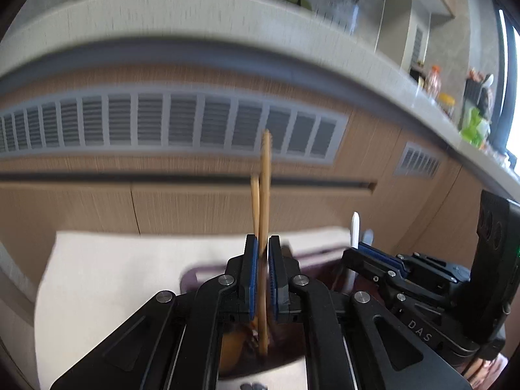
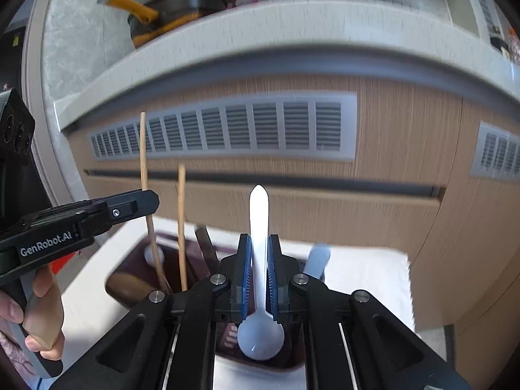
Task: Organize utensils
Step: 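Lower both utensils into the holder and open both grippers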
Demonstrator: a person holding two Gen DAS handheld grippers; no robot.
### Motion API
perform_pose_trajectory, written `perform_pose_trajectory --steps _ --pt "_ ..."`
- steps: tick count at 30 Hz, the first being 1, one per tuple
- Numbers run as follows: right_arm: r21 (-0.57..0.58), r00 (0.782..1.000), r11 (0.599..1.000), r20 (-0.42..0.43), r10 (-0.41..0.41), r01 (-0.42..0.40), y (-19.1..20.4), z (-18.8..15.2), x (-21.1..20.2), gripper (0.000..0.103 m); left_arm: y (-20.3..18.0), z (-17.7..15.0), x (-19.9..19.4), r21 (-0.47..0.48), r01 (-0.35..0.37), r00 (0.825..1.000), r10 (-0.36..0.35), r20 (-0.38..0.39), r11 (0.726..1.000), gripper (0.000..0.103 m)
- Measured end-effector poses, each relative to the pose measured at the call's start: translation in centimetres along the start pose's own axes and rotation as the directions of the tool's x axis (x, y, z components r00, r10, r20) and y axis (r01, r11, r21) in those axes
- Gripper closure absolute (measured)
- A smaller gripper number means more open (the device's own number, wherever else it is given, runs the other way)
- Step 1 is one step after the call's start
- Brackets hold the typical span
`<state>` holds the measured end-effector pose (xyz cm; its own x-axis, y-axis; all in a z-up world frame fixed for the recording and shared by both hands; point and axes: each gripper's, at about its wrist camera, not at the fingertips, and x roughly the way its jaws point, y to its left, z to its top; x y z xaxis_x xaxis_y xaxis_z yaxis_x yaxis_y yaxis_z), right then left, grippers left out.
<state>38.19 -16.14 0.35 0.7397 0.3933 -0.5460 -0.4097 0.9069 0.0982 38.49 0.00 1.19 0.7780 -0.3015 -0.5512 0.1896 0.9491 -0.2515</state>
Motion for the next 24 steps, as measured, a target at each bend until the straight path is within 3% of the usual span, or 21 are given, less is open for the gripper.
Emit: perform_pose_trajectory --steps 3,5,7,9,11,13,16,20,24 --pt "-0.002 0.996 1.000 -0.087 0.028 -0.028 0.1 -1.3 0.6 0.076 0.1 -1.2 0.3 -0.019 -0.001 0.998 -0.001 -0.064 1.000 0.095" --pt "-0.005 0.997 1.000 -0.082 0.004 -0.004 0.3 -2.0 -0.3 0.066 -0.2 -1.9 -0.6 -0.023 -0.017 0.998 0.015 -0.069 1.000 0.092" --pt "-0.007 0.997 1.000 -0.072 -0.010 0.010 0.4 -2.5 -1.5 0.062 -0.5 -2.7 -2.0 -0.028 -0.040 0.997 0.038 -0.073 0.999 0.086" --pt "0.002 0.998 1.000 -0.065 -0.012 0.013 0.6 -3.0 -2.8 0.058 -0.6 -3.5 -3.2 -0.028 -0.068 0.993 0.065 -0.096 0.997 0.072" --pt "0.006 0.998 1.000 -0.059 -0.023 0.024 0.8 -3.6 -4.1 0.046 -0.9 -4.7 -4.6 -0.017 -0.099 0.987 0.096 -0.125 0.995 0.062" --pt "-0.004 0.998 0.999 -0.054 -0.046 0.046 1.4 -4.6 -5.3 0.035 -1.2 -6.0 -6.0 0.001 -0.129 0.981 0.128 -0.147 0.992 0.058" --pt "-0.038 0.994 0.995 -0.060 -0.093 0.091 2.5 -5.9 -6.5 0.029 -0.5 -8.1 -7.8 0.041 -0.177 0.965 0.182 -0.191 0.983 0.052" --pt "-0.100 0.990 0.991 -0.101 -0.101 0.091 4.3 -8.0 -7.2 0.004 0.7 -11.2 -9.7 0.059 -0.222 0.942 0.230 -0.245 0.973 0.037" --pt "-0.108 0.981 0.990 -0.162 -0.105 0.088 5.3 -9.8 -6.7 0.002 1.6 -14.2 -10.8 0.068 -0.234 0.919 0.243 -0.311 0.970 0.034"
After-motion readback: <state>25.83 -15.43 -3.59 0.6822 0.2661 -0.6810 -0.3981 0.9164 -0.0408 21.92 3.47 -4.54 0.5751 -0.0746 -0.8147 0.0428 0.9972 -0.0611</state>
